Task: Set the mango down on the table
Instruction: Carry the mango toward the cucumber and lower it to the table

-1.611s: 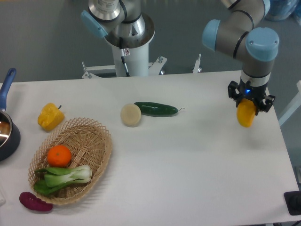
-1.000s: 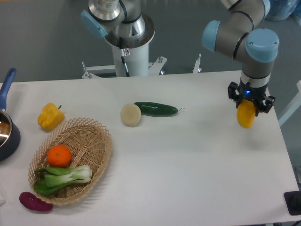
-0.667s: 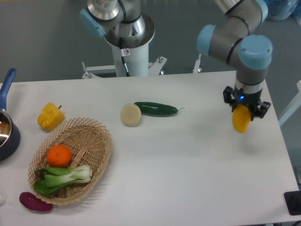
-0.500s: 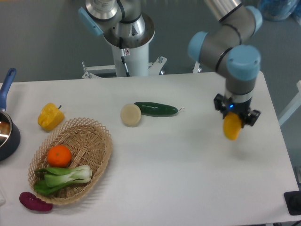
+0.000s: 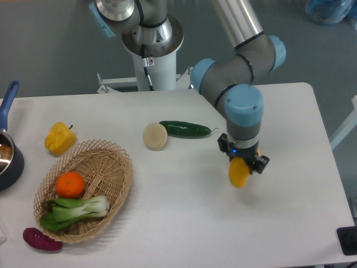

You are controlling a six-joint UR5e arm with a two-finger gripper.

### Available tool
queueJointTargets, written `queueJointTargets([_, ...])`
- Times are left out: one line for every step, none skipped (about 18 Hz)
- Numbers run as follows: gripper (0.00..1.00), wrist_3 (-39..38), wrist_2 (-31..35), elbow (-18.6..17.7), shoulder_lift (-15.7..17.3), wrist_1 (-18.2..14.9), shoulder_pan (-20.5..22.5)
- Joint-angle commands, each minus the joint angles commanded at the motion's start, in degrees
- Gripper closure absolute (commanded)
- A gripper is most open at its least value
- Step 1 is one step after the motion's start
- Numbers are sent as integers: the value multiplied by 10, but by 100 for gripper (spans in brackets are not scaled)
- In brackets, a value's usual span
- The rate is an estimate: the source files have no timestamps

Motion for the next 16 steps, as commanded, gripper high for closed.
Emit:
queueJointTargets([63, 0, 0, -8, 0, 7, -4])
queueJointTargets([62, 0, 0, -14, -1, 11, -5])
queueJointTargets([58, 0, 0, -18, -2, 10, -6])
queueJointTargets([56, -1, 1, -20, -4, 11, -8])
queueJointTargets([54, -4, 1, -21, -6, 11, -8])
queueJointTargets([51, -8, 0, -21, -7, 11, -9])
queueJointTargets([48, -8, 0, -21, -8, 11, -9])
queueJointTargets([45, -8, 0, -21, -8, 11, -9])
queueJointTargets([42, -8, 0, -20, -8, 11, -13])
queueJointTargets([36, -8, 0, -20, -10, 11, -14])
queueJointTargets([29, -7, 0, -20, -10, 11, -14])
queueJointTargets([8, -5, 0, -20, -11, 11, -14])
queueJointTargets([0, -8, -1, -20, -11, 11, -14])
queueJointTargets([0, -9, -1, -19, -11, 10, -14])
queueJointTargets([0, -8, 0, -19, -14, 13, -14])
queueJointTargets([0, -8, 0, -19, -17, 15, -14])
